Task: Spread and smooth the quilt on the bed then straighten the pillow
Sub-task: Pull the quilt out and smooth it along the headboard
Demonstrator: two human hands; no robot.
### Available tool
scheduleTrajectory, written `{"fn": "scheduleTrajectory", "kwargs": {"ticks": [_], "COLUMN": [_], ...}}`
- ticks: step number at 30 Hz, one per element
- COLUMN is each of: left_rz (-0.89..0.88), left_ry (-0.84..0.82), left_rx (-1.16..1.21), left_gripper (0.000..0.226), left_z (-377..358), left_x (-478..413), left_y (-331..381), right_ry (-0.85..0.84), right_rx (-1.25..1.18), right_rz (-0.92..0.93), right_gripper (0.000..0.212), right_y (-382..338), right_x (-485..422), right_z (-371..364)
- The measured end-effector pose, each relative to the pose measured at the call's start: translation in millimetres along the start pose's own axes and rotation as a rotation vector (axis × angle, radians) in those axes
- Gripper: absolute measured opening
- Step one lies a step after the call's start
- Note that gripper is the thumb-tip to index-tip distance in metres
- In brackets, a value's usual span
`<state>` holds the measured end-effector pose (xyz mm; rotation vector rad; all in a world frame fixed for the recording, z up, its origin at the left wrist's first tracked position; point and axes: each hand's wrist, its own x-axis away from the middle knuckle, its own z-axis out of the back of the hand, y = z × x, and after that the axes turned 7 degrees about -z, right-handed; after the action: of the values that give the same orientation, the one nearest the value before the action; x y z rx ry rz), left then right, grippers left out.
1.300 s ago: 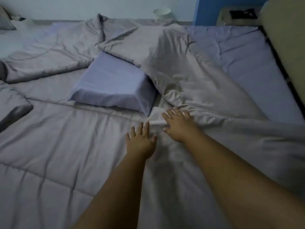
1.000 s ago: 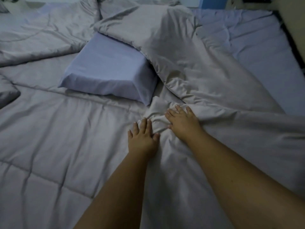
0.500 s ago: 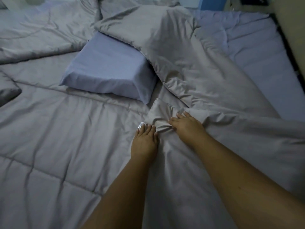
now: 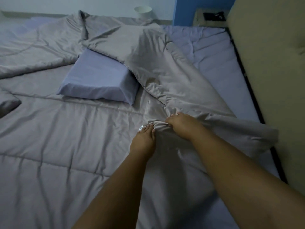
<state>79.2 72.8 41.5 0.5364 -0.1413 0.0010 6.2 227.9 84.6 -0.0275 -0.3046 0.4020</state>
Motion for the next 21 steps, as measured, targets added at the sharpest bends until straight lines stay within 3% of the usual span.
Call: {"fn": "scheduleTrajectory", "kwargs": {"ticks": [16, 21], "left_rz": [0.046, 0.059], "left_ry": [-0.034, -0.126], "left_rx": [0.130, 0.126], "left_gripper": [0.046, 0.046], "left_z": [10.2, 1.9], "left_x": [156.2, 208.7], "left_y": [168.1, 224.2], "right_ry": [-0.152, -0.183], "right_rx": [0.171, 0.166], "right_rz": [0.041, -0.007], "right_gripper": [0.028, 0.033], "right_y": [55.5, 74.5], "right_x": [207.5, 281.5], "right_z": [87.2, 102.2]}}
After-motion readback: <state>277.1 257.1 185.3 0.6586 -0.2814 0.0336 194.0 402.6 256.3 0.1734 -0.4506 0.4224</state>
